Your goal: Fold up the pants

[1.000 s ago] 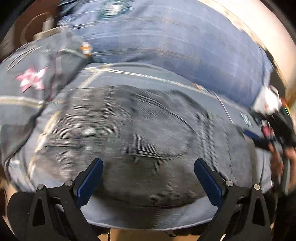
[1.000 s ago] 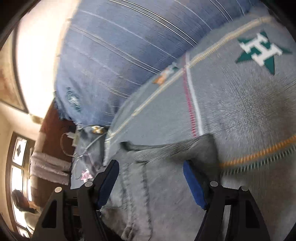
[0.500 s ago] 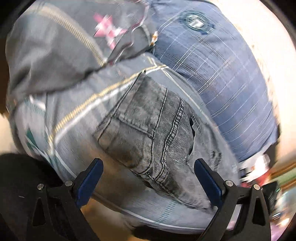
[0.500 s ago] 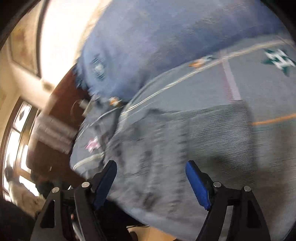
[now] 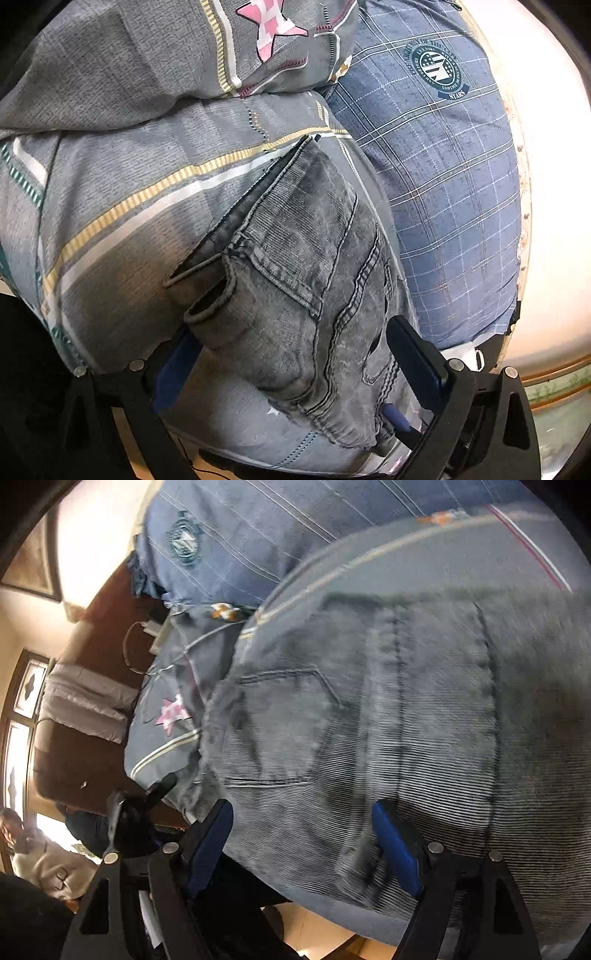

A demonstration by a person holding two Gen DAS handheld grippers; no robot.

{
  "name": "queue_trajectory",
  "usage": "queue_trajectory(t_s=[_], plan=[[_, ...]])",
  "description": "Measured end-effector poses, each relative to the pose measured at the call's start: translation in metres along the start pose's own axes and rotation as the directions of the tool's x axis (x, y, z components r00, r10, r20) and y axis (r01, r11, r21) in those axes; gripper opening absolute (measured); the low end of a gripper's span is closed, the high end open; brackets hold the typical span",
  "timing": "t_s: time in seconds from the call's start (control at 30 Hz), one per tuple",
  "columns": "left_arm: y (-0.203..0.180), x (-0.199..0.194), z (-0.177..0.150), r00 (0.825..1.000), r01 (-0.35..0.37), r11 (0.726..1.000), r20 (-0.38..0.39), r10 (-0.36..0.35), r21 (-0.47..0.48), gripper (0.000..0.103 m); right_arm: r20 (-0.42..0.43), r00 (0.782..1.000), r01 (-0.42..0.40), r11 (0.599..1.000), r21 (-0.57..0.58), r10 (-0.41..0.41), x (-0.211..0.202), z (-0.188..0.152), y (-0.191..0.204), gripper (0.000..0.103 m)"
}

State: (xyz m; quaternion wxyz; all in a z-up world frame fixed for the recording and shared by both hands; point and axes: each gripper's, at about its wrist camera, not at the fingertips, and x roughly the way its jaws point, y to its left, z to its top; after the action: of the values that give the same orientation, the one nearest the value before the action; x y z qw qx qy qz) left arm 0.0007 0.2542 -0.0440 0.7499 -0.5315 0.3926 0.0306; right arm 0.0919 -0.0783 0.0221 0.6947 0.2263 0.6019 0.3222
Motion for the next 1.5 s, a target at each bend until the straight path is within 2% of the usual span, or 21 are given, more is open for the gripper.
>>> queue_trajectory(t_s=[0.17,0.27,0.33,0.4,0.47,0.53,0.57,0.63,0.7,0.8,0.83,0.87,0.9,0.97,1.03,1.13,1.2,1.23,1.3,1.4,1.5], plan=[[-0.002,0.009,0.001,1.0,0.027,1.0,-0.005,-0.027,0.001,0.098,-0.014,1.0,-0.011,0.995,-0.104,0.01,0.011,0.005,0.036,0.081],[0.001,0.007,0.002,1.0,0.03,1.0,-0.001,-0.03,0.0,0.098,-0.058,0.998,-0.005,0.998,-0.059,0.001,0.033,0.01,0.034,0.081],[-0.001,0.007,0.003,1.0,0.027,1.0,0.008,-0.027,0.002,0.095,-0.063,0.997,-0.046,0.997,-0.056,0.042,0.038,0.014,0.039,0.081],[-0.004,0.007,0.003,1.0,-0.001,1.0,0.014,0.0,0.029,0.076,-0.071,0.992,-0.105,0.992,-0.076,0.1,0.043,0.019,0.055,0.081],[-0.009,0.009,0.003,0.997,-0.08,0.994,0.022,0.079,0.073,0.042,-0.092,0.988,-0.126,0.99,-0.057,0.121,0.058,0.023,0.058,0.081],[-0.011,0.009,0.003,0.994,-0.111,0.99,0.022,0.11,0.087,0.036,-0.188,0.981,-0.039,0.998,0.043,0.046,0.087,0.023,0.038,0.08],[-0.012,0.008,0.003,0.993,-0.116,0.989,0.026,0.115,0.095,0.033,-0.186,0.98,-0.055,0.994,0.092,0.072,0.089,0.023,0.031,0.08],[-0.015,0.005,0.003,0.991,-0.133,0.984,0.038,0.13,0.115,0.028,-0.177,0.981,-0.071,0.996,0.055,0.08,0.077,0.033,0.043,0.081],[-0.02,0.003,0.002,0.987,-0.158,0.98,0.049,0.153,0.125,0.026,-0.096,0.993,-0.069,0.998,-0.006,0.068,0.061,0.052,0.058,0.081],[-0.031,-0.001,0.001,0.982,-0.181,0.971,0.08,0.17,0.157,0.022,-0.044,0.997,-0.065,0.997,0.051,0.067,0.066,0.08,0.048,0.081],[-0.037,-0.001,0.001,0.979,-0.193,0.965,0.093,0.179,0.175,0.022,-0.037,0.999,-0.027,0.996,0.082,0.03,0.075,0.087,0.037,0.081],[-0.038,-0.002,0.0,0.979,-0.198,0.963,0.095,0.183,0.182,0.022,-0.079,0.996,0.041,0.993,0.108,-0.032,0.094,0.09,0.023,0.081],[-0.038,-0.002,0.0,0.977,-0.204,0.961,0.097,0.189,0.185,0.022,-0.097,0.995,0.014,0.992,0.129,-0.002,0.104,0.09,0.012,0.081],[-0.036,-0.002,0.001,0.976,-0.212,0.958,0.097,0.197,0.191,0.022,-0.083,0.996,-0.013,0.985,0.174,0.027,0.093,0.093,0.014,0.081],[-0.035,0.004,0.001,0.971,-0.235,0.954,0.096,0.22,0.188,0.022,-0.054,0.996,-0.059,0.986,0.156,0.068,0.083,0.095,0.026,0.081],[-0.035,0.006,0.0,0.963,-0.266,0.943,0.103,0.25,0.198,0.022,-0.023,0.998,-0.053,0.992,0.118,0.056,0.085,0.096,0.033,0.081],[-0.039,0.008,-0.002,0.953,-0.301,0.926,0.119,0.28,0.228,0.022,-0.103,0.995,0.023,0.99,0.14,-0.009,0.106,0.097,0.015,0.082],[-0.041,0.008,-0.003,0.948,-0.316,0.918,0.127,0.293,0.242,0.022,-0.063,0.998,-0.007,0.99,0.142,0.016,0.101,0.096,0.014,0.081],[-0.043,0.009,-0.005,0.941,-0.335,0.907,0.139,0.309,0.256,0.022,-0.068,0.997,-0.023,0.991,0.134,0.032,0.088,0.094,0.02,0.081],[-0.048,0.009,-0.009,0.928,-0.37,0.884,0.164,0.335,0.285,0.022,-0.048,0.999,-0.016,0.999,0.034,0.017,0.067,0.08,0.042,0.081],[-0.052,0.01,-0.012,0.916,-0.398,0.863,0.19,0.354,0.312,0.022,-0.047,0.998,-0.028,0.999,0.025,0.03,0.055,0.064,0.047,0.081]])
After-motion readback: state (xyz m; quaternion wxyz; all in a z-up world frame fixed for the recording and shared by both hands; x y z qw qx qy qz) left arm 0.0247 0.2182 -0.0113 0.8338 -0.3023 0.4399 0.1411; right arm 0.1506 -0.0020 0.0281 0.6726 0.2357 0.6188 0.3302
